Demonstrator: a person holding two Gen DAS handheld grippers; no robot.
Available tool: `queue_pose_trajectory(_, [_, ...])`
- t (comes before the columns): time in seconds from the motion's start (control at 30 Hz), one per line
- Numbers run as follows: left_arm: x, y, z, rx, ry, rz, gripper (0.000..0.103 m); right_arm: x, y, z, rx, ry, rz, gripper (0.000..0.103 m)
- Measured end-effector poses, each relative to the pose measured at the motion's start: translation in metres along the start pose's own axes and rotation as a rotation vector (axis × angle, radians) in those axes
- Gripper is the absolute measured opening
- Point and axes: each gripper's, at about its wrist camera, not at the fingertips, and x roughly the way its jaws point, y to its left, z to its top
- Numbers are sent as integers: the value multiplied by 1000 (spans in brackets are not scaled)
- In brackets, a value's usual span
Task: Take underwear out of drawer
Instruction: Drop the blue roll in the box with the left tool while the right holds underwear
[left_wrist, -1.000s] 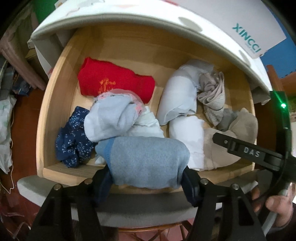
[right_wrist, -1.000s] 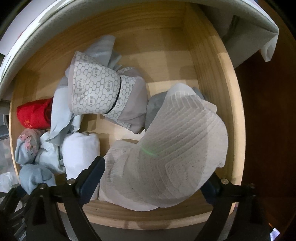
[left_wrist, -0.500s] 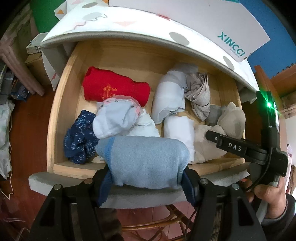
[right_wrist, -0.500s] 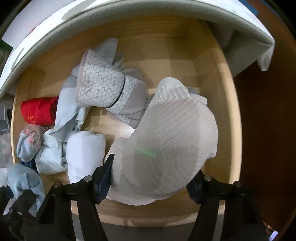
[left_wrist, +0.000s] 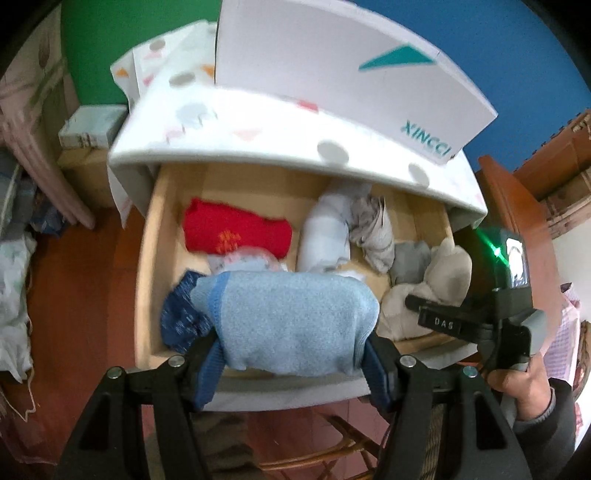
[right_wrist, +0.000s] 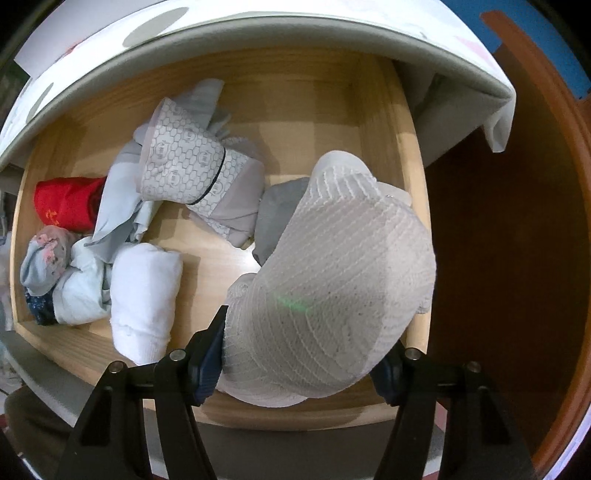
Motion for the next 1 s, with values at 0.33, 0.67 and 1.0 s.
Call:
queue_pose_trajectory(0.33, [-59,5,57,41,-155,43,66,-2,-8,6,-36,1,-27,62])
queue_pose_trajectory(0.67, [-108,-18,146,138,-294,57,66,4,17,-2,-70,10,-60,62])
queue_pose_trajectory(1.0, [-67,-40,243,236,-258,90,66,9,20,-1,-57,15,-49,63])
